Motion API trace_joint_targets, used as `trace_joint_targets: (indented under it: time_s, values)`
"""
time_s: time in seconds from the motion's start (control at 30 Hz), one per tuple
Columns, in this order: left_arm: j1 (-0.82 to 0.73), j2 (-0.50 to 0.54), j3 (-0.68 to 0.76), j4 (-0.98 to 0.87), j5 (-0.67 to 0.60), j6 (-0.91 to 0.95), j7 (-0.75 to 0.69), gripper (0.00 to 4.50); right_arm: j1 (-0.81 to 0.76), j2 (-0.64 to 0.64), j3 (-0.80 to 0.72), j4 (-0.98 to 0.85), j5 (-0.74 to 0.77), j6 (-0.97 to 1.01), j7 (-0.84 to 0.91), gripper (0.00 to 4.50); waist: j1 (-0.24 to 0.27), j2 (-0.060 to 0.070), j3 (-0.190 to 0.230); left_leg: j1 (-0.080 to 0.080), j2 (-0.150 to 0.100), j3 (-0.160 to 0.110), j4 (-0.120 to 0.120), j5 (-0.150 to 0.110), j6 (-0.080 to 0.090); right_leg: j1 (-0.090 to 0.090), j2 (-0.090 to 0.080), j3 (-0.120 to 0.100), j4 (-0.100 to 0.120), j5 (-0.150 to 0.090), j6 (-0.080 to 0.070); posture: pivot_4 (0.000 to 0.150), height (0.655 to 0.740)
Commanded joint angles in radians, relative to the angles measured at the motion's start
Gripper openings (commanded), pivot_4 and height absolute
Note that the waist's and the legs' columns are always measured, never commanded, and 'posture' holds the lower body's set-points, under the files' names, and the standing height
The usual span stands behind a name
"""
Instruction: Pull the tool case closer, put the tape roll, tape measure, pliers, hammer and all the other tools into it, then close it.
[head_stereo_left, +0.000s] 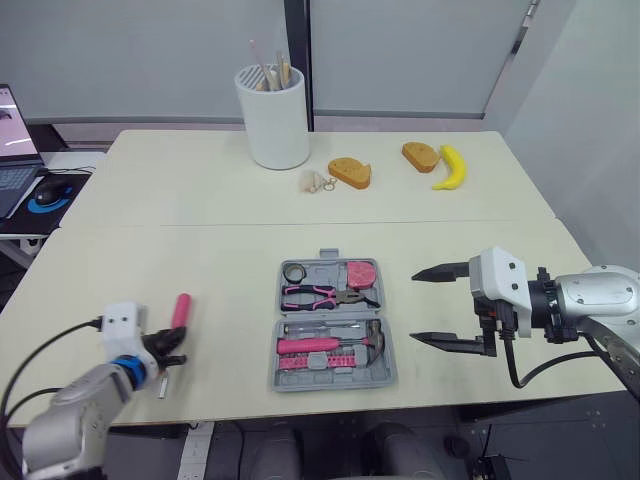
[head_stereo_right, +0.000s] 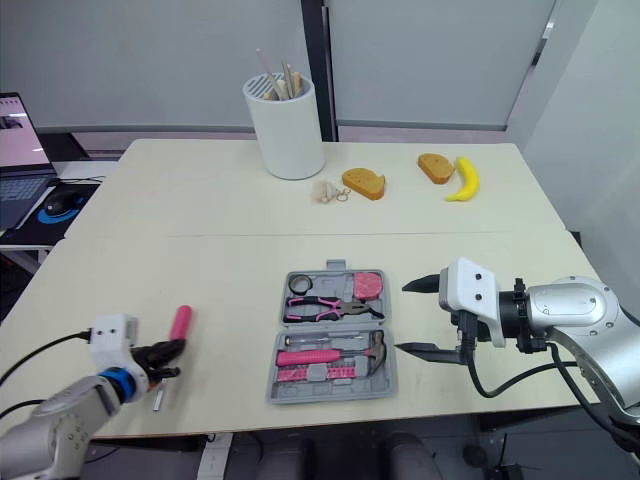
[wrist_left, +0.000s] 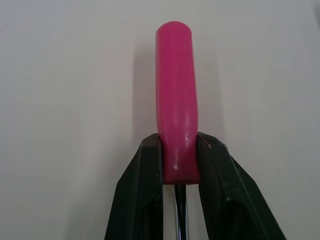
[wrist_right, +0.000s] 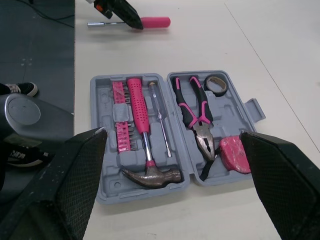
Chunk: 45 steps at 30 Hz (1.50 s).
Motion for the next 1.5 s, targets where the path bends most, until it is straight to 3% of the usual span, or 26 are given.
trace_joint_targets:
  time_s: [0.03, 0.33, 0.7, 1.0, 1.13, 1.2, 1.3, 1.5]
  values:
    - [-0.011, -0.053, -0.049, -0.134, 0.004, 0.051, 0.094, 0.56, -0.023, -0.006, -0.003, 0.007, -0.011, -0.032, 0.021, 4.5, 0.004, 0.0, 0.0, 0.0, 0.0, 0.0, 0.0, 0.0, 0.0, 0.0, 0.001, 0.0, 0.0, 0.0, 0.0, 0.15, 0.7337]
    - [-0.07, -0.162, -0.147, -0.12, 0.099, 0.036, 0.242, 0.56, -0.036, -0.005, 0.007, 0.028, -0.031, -0.045, 0.049, 4.5, 0.006, 0.0, 0.0, 0.001, -0.002, 0.0, 0.0, 0.0, 0.0, 0.0, 0.006, 0.001, -0.001, 0.0, 0.0, 0.15, 0.7337]
    - [-0.094, -0.193, -0.164, -0.044, 0.116, 0.042, 0.236, 0.56, -0.036, -0.01, 0.001, 0.015, -0.03, -0.033, 0.046, 4.5, 0.008, 0.001, -0.001, 0.001, -0.002, 0.0, 0.0, 0.0, 0.0, 0.001, 0.006, 0.001, -0.001, 0.0, 0.0, 0.15, 0.7337]
    - [-0.022, -0.171, -0.133, -0.166, 0.085, 0.053, 0.194, 3.43, -0.03, -0.018, -0.005, 0.006, -0.026, -0.025, 0.044, 4.5, 0.005, 0.001, -0.001, 0.002, -0.002, 0.0, 0.0, 0.0, 0.0, 0.002, 0.006, 0.001, -0.002, 0.0, 0.0, 0.15, 0.7337]
    - [0.014, -0.16, -0.093, -0.236, 0.048, 0.058, 0.173, 4.47, -0.028, -0.018, -0.007, 0.004, -0.026, -0.023, 0.042, 4.5, 0.007, 0.001, -0.001, 0.002, -0.001, -0.001, 0.0, 0.0, 0.0, 0.002, 0.006, 0.001, -0.002, 0.0, 0.0, 0.15, 0.7337]
    - [0.046, -0.106, -0.048, -0.291, 0.007, 0.037, 0.098, 4.47, -0.029, -0.011, -0.009, 0.0, -0.023, -0.018, 0.032, 4.5, 0.007, 0.001, 0.0, 0.002, -0.001, 0.0, 0.0, 0.0, 0.0, 0.002, 0.006, 0.001, -0.002, 0.0, 0.0, 0.15, 0.7337]
    - [0.038, 0.106, -0.028, -0.251, 0.008, -0.124, -0.159, 4.47, -0.036, 0.001, -0.001, -0.009, -0.026, -0.008, 0.008, 4.5, 0.007, 0.001, 0.001, 0.002, -0.002, 0.0, -0.001, 0.0, 0.0, 0.002, 0.006, 0.0, -0.002, 0.0, -0.001, 0.15, 0.7337]
    - [-0.133, 0.55, -0.227, 0.125, 0.201, -0.767, -0.792, 4.47, -0.029, 0.021, 0.021, -0.057, -0.014, 0.046, -0.048, 4.5, 0.011, 0.007, 0.003, 0.004, -0.002, 0.001, -0.002, 0.0, 0.0, 0.003, 0.006, 0.0, -0.003, -0.002, -0.004, 0.15, 0.7337]
